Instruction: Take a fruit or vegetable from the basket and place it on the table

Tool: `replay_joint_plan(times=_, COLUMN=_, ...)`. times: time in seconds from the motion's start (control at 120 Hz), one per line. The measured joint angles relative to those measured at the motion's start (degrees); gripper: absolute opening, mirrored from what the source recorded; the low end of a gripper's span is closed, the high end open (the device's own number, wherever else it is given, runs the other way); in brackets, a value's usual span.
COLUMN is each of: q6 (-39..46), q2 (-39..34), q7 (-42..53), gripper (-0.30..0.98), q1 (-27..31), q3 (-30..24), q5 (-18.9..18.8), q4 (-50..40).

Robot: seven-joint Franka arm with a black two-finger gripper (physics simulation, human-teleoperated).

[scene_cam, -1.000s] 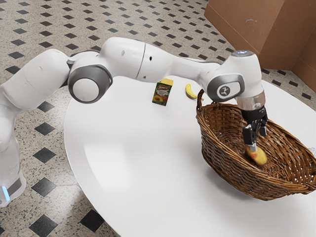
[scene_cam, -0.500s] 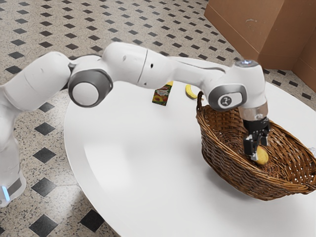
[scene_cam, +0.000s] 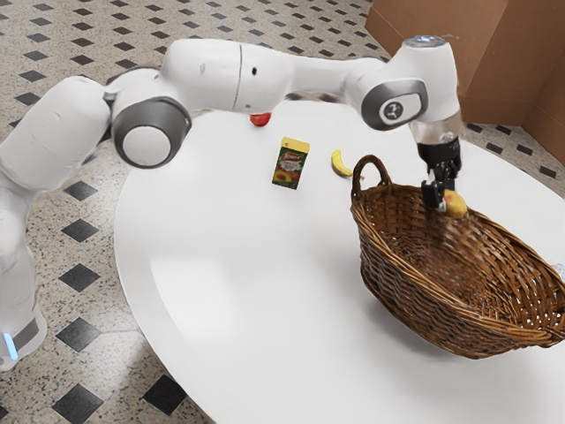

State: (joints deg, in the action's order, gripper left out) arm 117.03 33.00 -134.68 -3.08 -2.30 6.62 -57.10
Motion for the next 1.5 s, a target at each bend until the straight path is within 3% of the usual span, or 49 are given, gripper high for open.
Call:
replay_joint_plan(times=0.15, q6=-5.3, q2=-3.1, q7=1.0, gripper=0.21, q1=0.2, q3=2.0, q5=-1.6, q4=0.2)
replay_joint_plan(times=0.4, q6=-19.5, q2=-18.0, q7=2.0, gripper=0.21, q1=5.1, q3=4.0, q5=-11.7, q4=-0.4)
replay_joint_plan(times=0.475, q6=-24.0, q2=-24.6, q7=1.0, gripper=0.23, q1=2.0, q3=4.7, q5=-14.3, q4=-7.1)
replay_joint_plan(times=0.558, q6=-27.3, q2=-26.9, q7=-0.3, gripper=0.23, q1=-0.4, q3=4.8, q5=-15.7, q4=-12.7)
replay_joint_plan(times=0.75, q6=-29.6, q2=-33.6, q7=-3.6, gripper=0.21, q1=0.0, q3=5.7, q5=-14.7, q4=-23.6)
replay_joint_plan(times=0.95, q6=-29.3, q2=-34.9, q7=-7.0, gripper=0.22, q1=1.6, q3=5.9, q5=-14.1, q4=-26.5)
replay_joint_plan(times=1.05, q6=-29.2, q2=-34.8, q7=-8.5, gripper=0.44, q1=0.9, q3=5.9, q5=-14.2, q4=-26.4)
replay_joint_plan(times=1.15, q6=-29.2, q2=-34.9, q7=-9.7, gripper=0.57, q1=-0.4, q3=6.0, q5=-14.2, q4=-26.3)
replay_joint_plan(times=1.5, q6=-30.9, q2=-40.4, q7=-15.0, gripper=0.68, q1=-3.1, q3=5.3, q5=-9.7, q4=-25.8)
